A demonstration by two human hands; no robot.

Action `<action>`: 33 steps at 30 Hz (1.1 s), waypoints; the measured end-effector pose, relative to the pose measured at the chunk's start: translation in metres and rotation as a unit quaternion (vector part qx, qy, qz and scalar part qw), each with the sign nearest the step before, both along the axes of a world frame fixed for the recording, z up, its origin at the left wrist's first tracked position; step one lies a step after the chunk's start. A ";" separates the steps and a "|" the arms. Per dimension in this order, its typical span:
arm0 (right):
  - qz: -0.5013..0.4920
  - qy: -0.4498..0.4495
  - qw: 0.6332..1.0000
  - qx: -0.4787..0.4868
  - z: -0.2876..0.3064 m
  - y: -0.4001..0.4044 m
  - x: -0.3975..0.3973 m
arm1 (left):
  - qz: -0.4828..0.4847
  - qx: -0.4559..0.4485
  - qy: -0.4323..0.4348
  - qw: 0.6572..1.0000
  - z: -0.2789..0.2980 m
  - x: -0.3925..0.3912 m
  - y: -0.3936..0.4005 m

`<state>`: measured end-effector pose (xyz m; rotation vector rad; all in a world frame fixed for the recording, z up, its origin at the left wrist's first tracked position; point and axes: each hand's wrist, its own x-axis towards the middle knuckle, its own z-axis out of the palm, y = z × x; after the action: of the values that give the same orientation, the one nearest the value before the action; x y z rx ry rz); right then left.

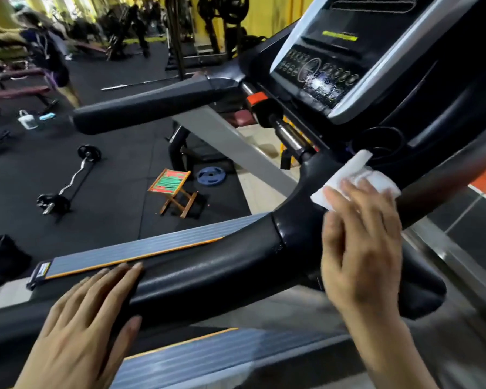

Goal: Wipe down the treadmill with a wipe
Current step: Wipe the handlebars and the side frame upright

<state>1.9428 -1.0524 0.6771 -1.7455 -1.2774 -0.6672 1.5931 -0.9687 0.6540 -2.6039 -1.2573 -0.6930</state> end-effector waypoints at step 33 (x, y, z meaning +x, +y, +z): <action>0.040 0.117 0.987 0.103 -0.135 0.016 -0.109 | 0.043 -0.042 0.014 0.998 -0.009 0.000 -0.017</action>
<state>1.8336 -1.0364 0.5422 -1.5456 -1.0703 -0.5114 1.5935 -0.9854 0.6452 -2.5964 -1.4096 -0.5989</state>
